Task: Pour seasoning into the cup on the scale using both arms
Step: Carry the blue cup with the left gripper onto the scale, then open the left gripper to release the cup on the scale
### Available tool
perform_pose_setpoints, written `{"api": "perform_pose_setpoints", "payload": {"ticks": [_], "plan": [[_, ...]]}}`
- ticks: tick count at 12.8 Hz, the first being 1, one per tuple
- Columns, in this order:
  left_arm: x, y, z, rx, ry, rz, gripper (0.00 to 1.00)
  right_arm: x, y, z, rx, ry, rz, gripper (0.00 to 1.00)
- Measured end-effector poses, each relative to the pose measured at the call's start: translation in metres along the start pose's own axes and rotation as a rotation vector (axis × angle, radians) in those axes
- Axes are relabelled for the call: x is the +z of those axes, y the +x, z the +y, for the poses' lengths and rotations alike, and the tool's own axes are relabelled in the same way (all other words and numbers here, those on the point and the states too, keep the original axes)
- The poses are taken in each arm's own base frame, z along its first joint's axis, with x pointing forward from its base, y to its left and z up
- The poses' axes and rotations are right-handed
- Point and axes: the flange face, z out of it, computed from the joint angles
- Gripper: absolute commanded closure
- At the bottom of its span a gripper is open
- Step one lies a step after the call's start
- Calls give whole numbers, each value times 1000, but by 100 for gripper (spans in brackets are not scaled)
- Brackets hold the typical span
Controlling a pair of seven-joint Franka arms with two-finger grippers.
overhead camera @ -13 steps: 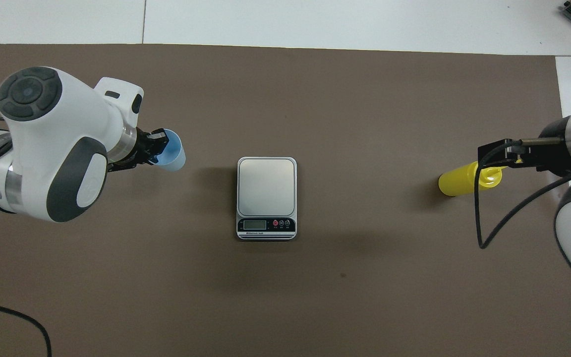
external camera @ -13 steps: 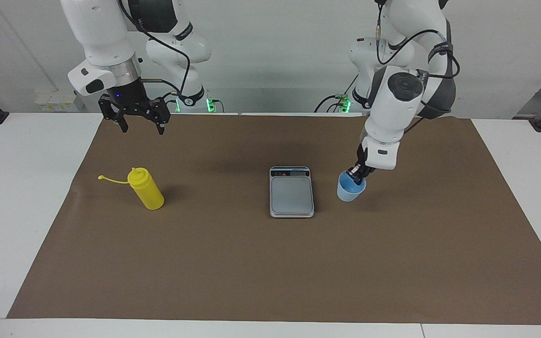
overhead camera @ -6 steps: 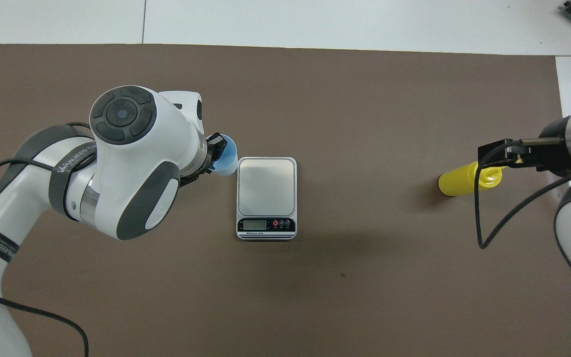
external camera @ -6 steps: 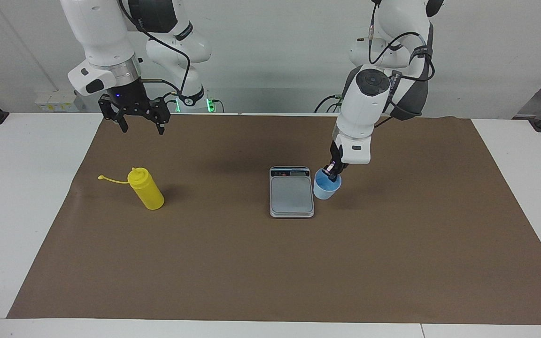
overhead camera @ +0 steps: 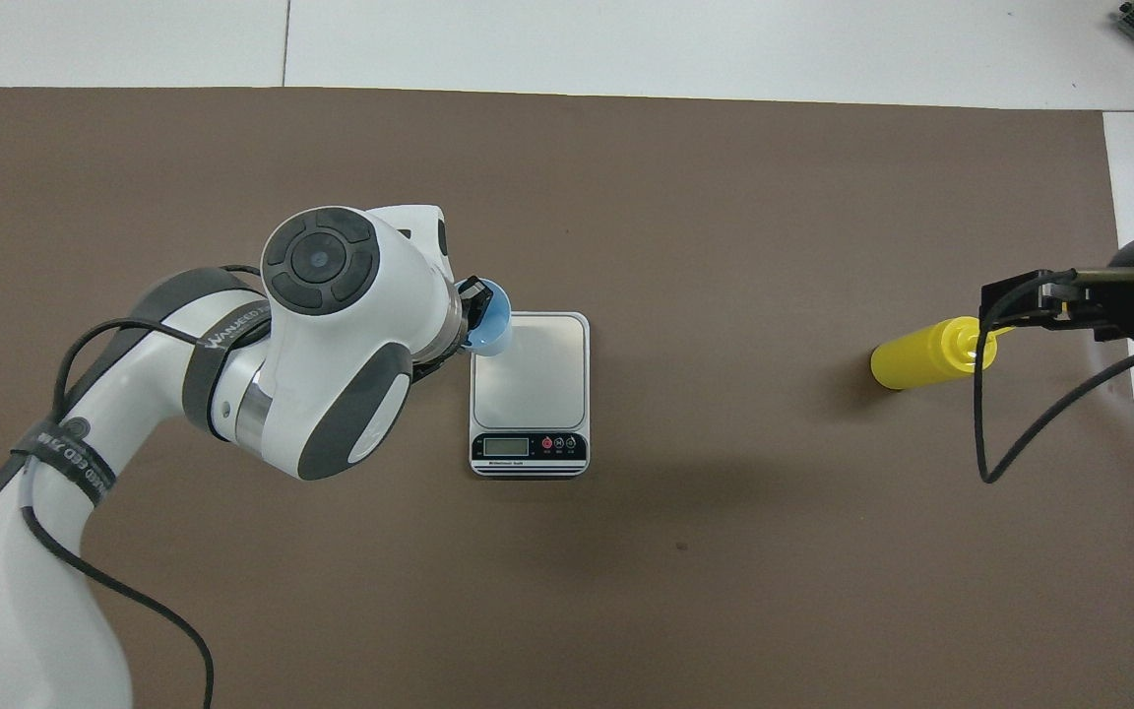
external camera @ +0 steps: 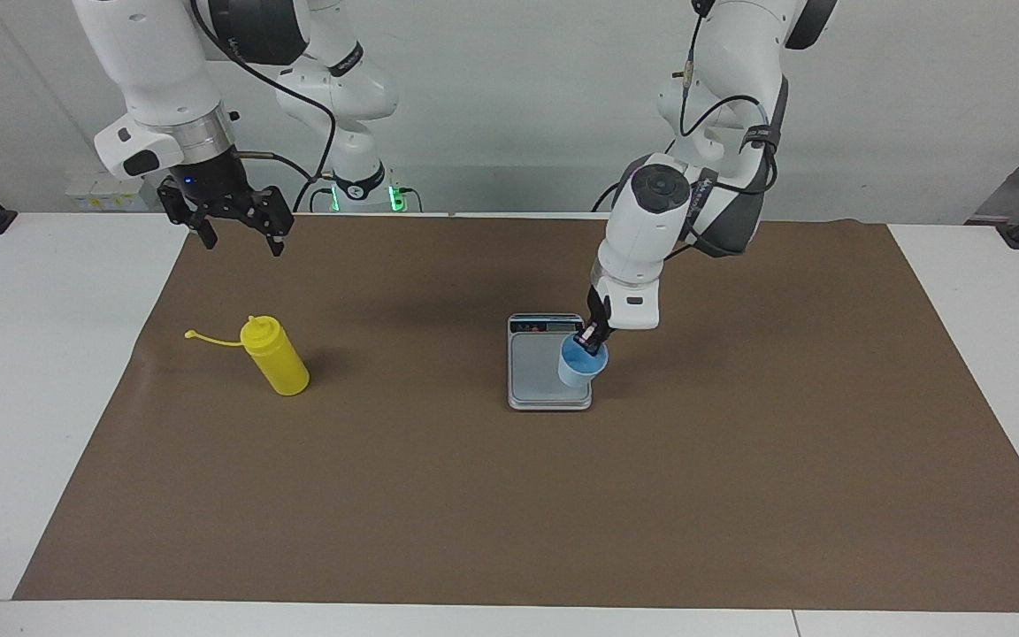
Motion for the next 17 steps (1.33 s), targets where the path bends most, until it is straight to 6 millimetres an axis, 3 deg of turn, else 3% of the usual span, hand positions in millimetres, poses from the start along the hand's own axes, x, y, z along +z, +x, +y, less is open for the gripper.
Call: {"api": "perform_pose_setpoints", "payload": {"ticks": [9, 15, 17], "plan": [[14, -36, 10, -35, 18, 70, 100, 4, -1, -1, -59, -1, -8, 0], [29, -40, 9, -39, -1, 78, 99, 8, -1, -1, -61, -2, -17, 0], [29, -40, 9, -39, -2, 80, 86, 9, -1, -1, -61, -2, -18, 0]]}}
